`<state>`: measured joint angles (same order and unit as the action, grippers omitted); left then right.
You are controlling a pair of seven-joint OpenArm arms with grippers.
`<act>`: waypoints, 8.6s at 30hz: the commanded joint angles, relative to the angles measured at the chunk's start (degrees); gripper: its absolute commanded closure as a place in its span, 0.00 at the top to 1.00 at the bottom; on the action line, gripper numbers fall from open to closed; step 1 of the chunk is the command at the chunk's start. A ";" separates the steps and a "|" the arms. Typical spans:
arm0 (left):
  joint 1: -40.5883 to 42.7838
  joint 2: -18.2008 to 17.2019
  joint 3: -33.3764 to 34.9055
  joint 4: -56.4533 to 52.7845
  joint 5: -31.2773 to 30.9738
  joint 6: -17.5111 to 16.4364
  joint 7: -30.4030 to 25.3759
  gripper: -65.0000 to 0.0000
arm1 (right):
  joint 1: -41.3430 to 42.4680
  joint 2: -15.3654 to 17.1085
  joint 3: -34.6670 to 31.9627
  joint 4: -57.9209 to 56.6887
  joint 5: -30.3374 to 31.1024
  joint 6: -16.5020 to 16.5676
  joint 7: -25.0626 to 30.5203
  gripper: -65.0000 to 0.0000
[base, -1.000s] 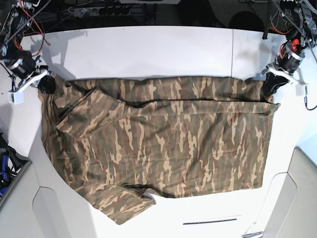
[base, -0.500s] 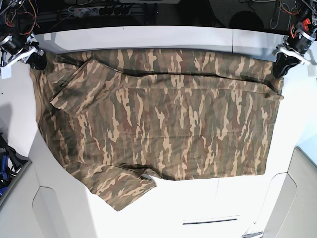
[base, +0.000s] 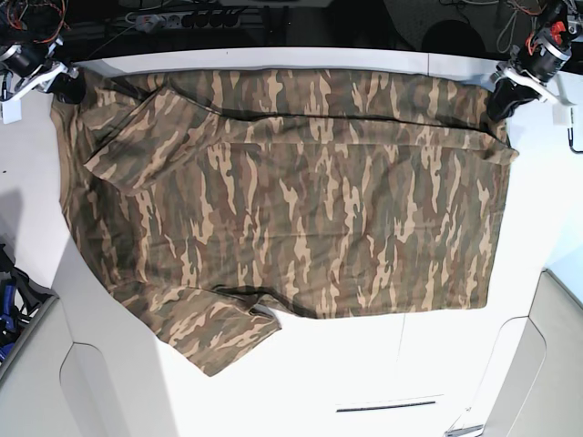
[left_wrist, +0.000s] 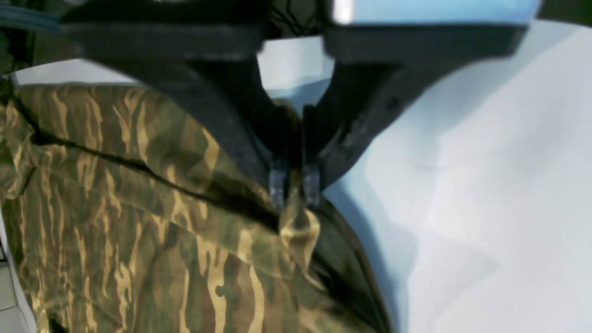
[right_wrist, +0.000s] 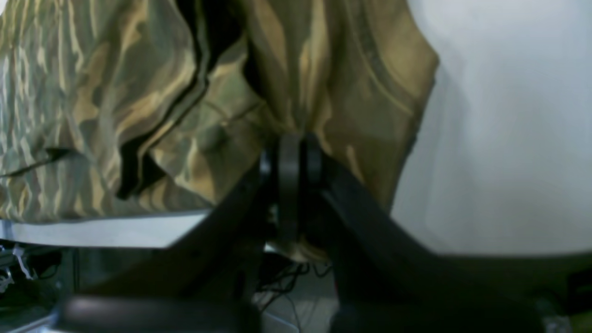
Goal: Fold the T-shirt properly
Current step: 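Drag the held corners outward and lay the shirt flat, then open both grippers and raise them off the shirt, then grasp the shirt's hem-side corners with both grippers, then fold the hem half over toward the collar with both grippers, then regrasp the folded edge and lift it toward the collar edge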
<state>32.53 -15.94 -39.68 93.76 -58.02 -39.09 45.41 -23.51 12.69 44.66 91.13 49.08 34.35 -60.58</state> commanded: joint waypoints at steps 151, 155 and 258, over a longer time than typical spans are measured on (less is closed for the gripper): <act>-57.27 -13.70 22.58 -49.66 17.97 -0.91 -11.28 0.00 | 50.10 1.53 -18.86 -39.80 -20.46 0.70 19.19 0.00; -56.81 -14.95 22.58 -46.62 17.84 -0.91 -6.80 0.00 | 47.74 2.16 -18.86 -35.26 -18.53 1.27 18.27 0.00; -43.43 -16.13 19.58 -36.39 17.77 0.26 -10.43 0.61 | 50.62 -3.74 -21.92 -50.53 -30.25 -0.46 41.46 0.62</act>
<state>-9.67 -30.96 -19.94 56.64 -39.24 -37.80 35.59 26.04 8.51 22.90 40.32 19.07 34.11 -18.22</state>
